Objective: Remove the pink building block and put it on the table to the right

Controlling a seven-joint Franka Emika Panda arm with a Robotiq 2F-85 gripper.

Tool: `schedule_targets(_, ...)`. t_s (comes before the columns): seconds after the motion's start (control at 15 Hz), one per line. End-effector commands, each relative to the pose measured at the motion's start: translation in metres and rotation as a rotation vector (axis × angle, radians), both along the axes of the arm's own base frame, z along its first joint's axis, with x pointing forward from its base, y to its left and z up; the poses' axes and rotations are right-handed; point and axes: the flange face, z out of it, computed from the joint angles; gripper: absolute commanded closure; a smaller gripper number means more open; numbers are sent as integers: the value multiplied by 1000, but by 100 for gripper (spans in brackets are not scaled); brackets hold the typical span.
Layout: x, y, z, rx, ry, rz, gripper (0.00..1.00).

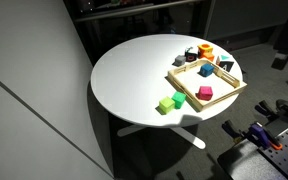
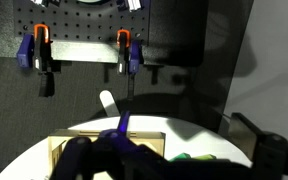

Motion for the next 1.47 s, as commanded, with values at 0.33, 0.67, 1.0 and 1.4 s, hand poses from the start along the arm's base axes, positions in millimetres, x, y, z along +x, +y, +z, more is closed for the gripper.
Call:
schedule_targets(0.33,57,-22,-12,-60,-77,-130,0)
schedule_targets(0.67,89,-43,-34,-109,-123,-261,0)
schedule_targets(1.0,116,-58,-63,-128,-174,-378,0)
schedule_targets(1.4,137,-70,-105,-122,-156,-508,0)
